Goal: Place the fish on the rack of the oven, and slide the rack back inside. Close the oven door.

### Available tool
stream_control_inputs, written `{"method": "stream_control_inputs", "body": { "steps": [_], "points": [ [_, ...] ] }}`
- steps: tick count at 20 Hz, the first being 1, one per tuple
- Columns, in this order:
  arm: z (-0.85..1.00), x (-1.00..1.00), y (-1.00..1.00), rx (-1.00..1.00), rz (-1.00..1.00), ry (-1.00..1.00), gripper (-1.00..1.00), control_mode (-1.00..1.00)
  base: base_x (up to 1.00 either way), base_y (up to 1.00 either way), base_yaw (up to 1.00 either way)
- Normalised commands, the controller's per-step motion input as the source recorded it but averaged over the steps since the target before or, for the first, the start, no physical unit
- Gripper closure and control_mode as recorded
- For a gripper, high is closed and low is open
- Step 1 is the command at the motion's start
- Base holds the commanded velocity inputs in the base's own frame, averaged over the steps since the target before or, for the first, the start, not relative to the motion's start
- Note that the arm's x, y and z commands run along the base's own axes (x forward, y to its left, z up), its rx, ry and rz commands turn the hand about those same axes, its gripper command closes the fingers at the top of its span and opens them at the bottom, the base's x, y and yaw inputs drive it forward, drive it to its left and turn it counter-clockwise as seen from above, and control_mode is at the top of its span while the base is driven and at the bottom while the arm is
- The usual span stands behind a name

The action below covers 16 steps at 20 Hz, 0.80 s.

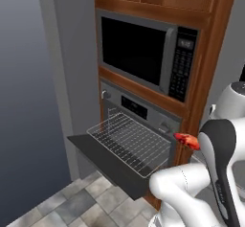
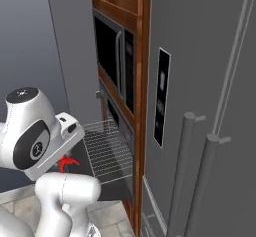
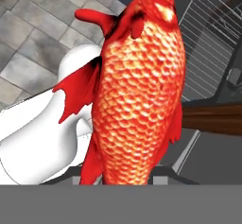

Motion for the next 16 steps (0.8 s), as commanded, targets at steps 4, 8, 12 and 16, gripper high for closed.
{"method": "stream_control_inputs", "body": {
  "steps": [4,8,12,16],
  "points": [
    [0.00,0.00,0.00,0.00,0.00,0.00,1.00,1.00,0.61,0.19,0.00],
    [0.00,0.00,0.00,0.00,0.00,0.00,1.00,1.00,0.38,0.11,0.00],
    [0.00,0.00,0.00,0.00,0.00,0.00,1.00,-1.00,0.02,0.00,0.00],
    [-0.06,0.03,0.00,0.00,0.02,0.00,1.00,-1.00,0.00,0.00,0.00]
  ]
}}
